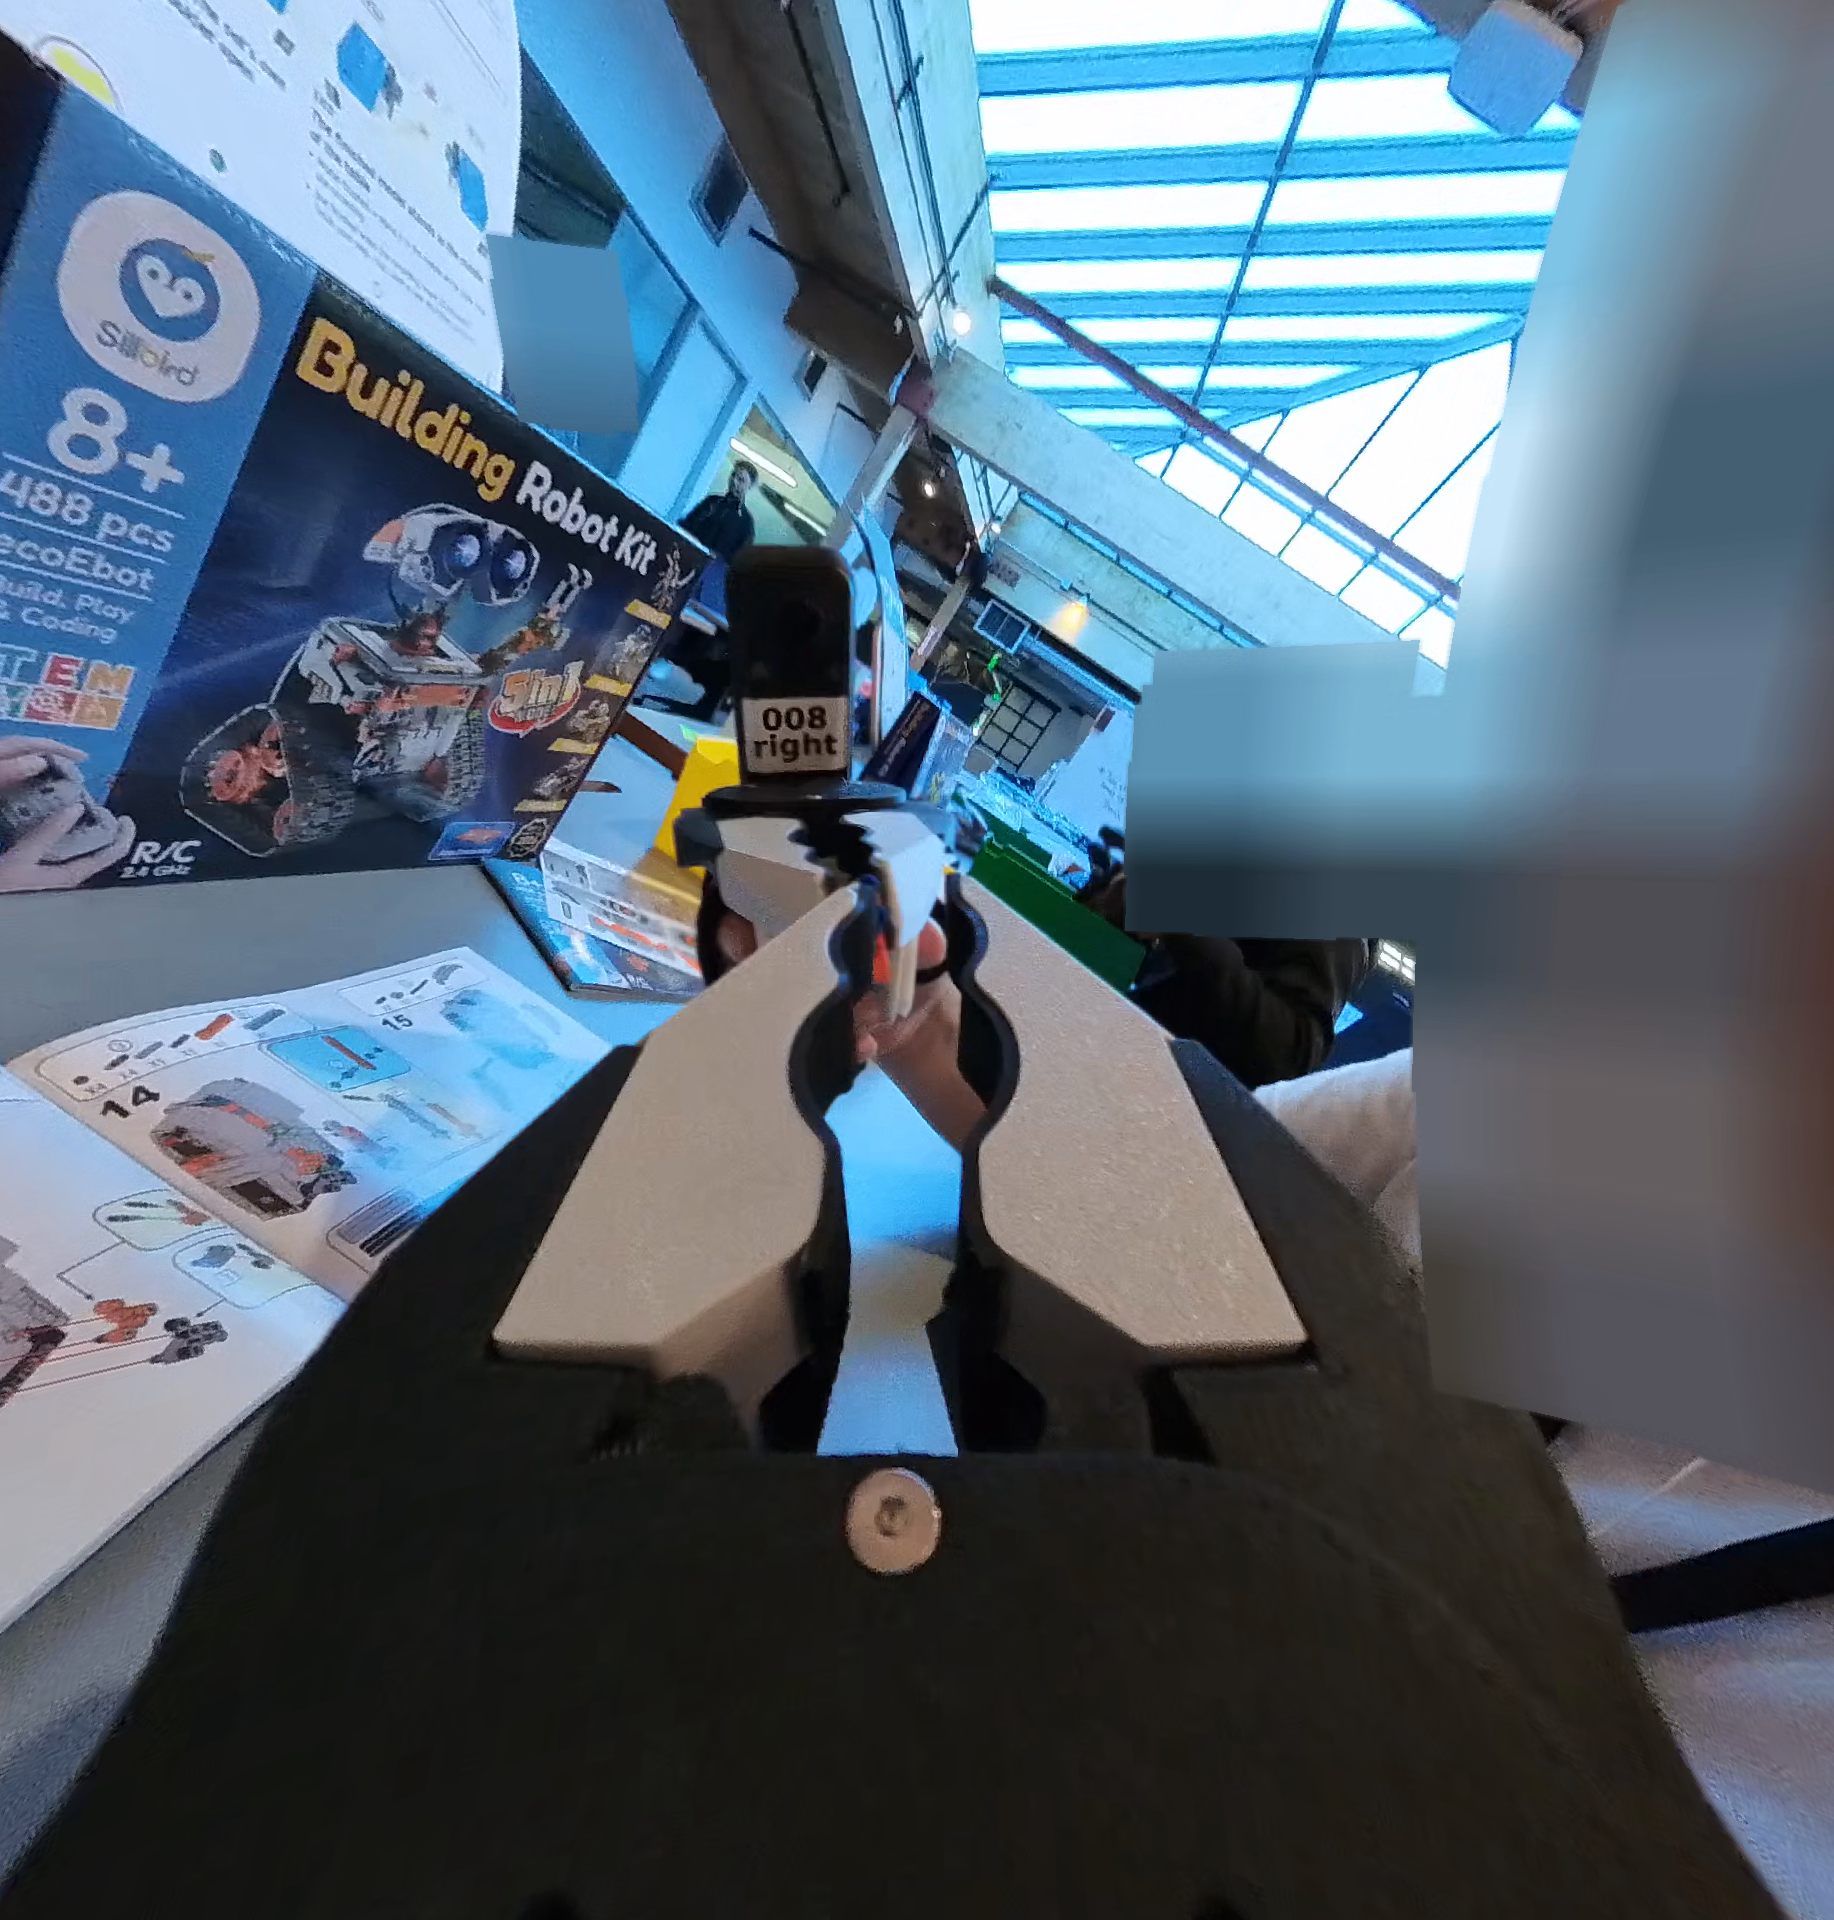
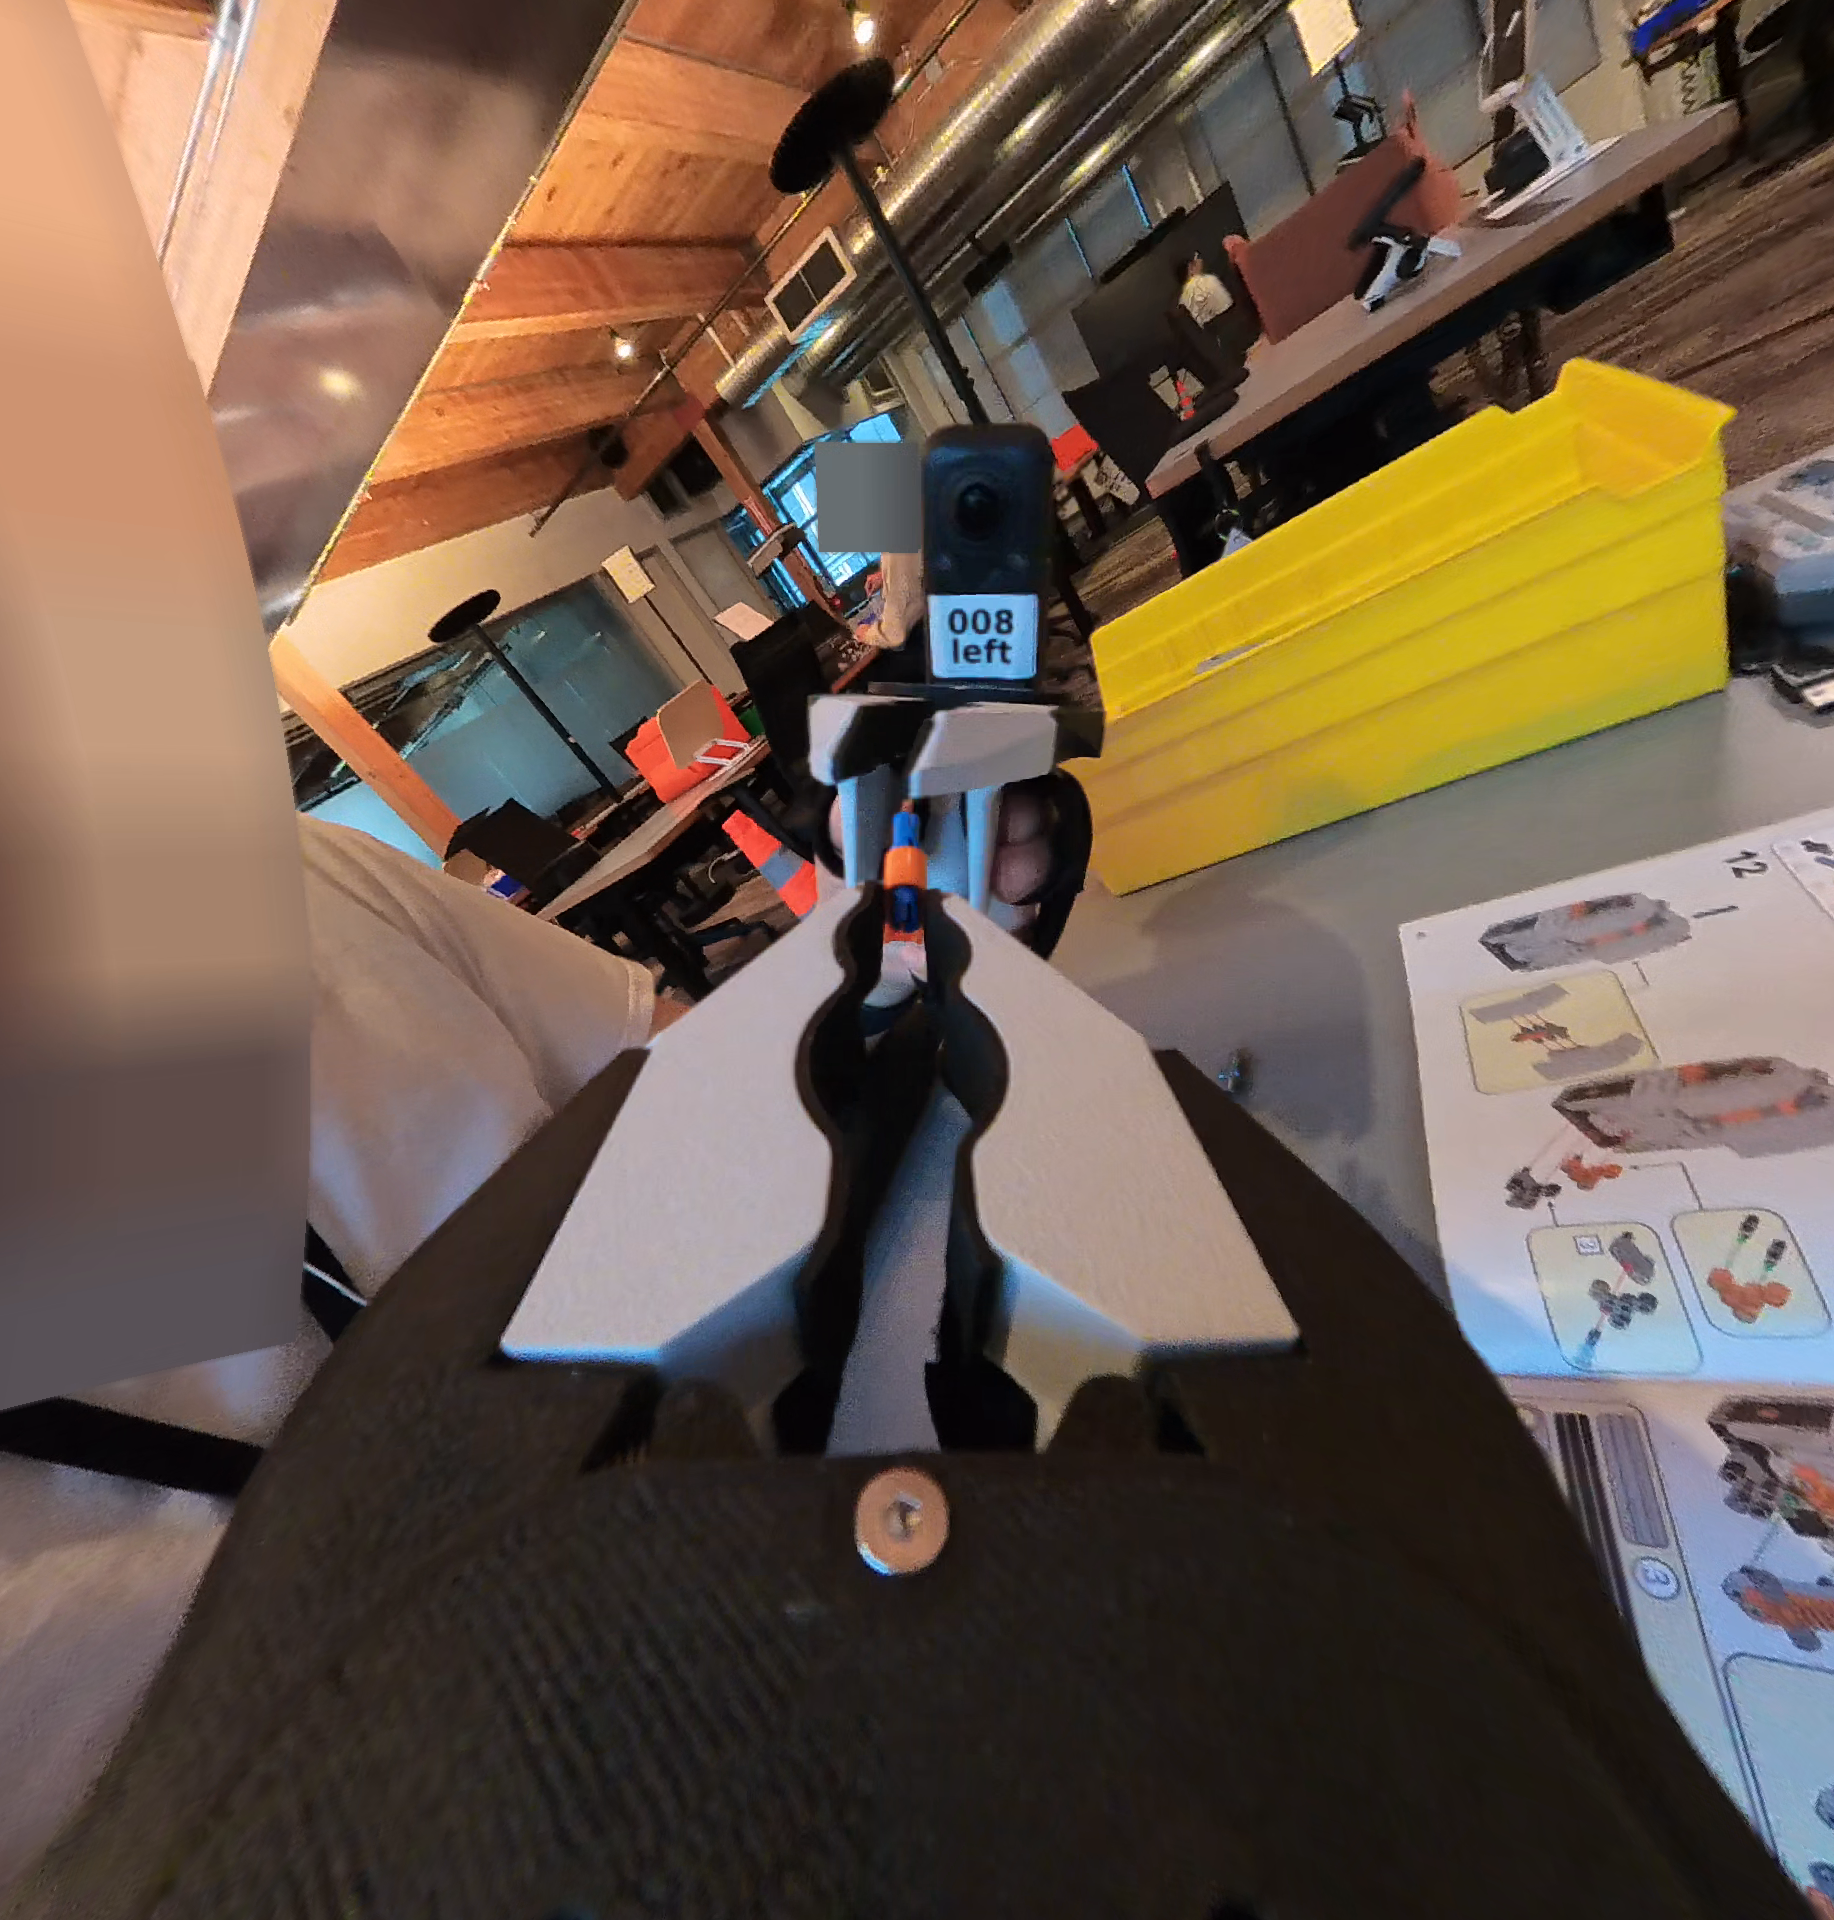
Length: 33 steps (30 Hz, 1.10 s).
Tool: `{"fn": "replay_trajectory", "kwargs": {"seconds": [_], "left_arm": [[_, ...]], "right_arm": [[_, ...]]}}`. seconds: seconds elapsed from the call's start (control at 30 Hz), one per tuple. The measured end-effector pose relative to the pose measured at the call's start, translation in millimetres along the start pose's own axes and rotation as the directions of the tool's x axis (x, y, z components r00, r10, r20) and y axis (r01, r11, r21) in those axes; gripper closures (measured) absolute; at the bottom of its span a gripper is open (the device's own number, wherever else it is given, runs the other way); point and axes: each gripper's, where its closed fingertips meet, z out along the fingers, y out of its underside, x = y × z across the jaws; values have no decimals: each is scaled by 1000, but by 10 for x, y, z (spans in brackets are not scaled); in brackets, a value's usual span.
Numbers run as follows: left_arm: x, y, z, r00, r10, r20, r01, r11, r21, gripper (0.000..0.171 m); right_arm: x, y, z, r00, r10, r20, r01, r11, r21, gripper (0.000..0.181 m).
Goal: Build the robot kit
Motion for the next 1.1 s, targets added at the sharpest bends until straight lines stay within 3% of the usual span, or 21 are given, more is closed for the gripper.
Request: {"fn": "replay_trajectory", "kwargs": {"seconds": [0.2, 0.37, 0.57, 0.7, 0.87, 1.1], "left_arm": [[-271, 215, -18, 988, 62, 143, -41, 988, -146, 171], [-427, 344, -56, 983, -12, 181, 50, 977, -205, 171], [-536, 442, -58, 971, 11, 238, 53, 965, -257, 160], [-479, 500, -9, 980, 3, 198, 53, 959, -278, 171], [-494, 493, -8, 982, -51, 183, 98, 962, -255, 167], [-496, 514, -15, 982, -25, 188, 78, 957, -278, 169]], "right_arm": [[221, 189, -4, 995, 101, -1, -101, 995, -26, 175], [378, 302, -30, 985, 174, 5, -174, 984, -27, 175], [403, 334, -56, 987, 163, 10, -163, 986, -43, 176], [386, 363, -48, 986, 166, 21, -164, 984, -65, 175], [387, 367, -50, 983, 183, 30, -180, 981, -71, 175], [399, 406, -38, 988, 157, 5, -156, 982, -103, 176]]}}
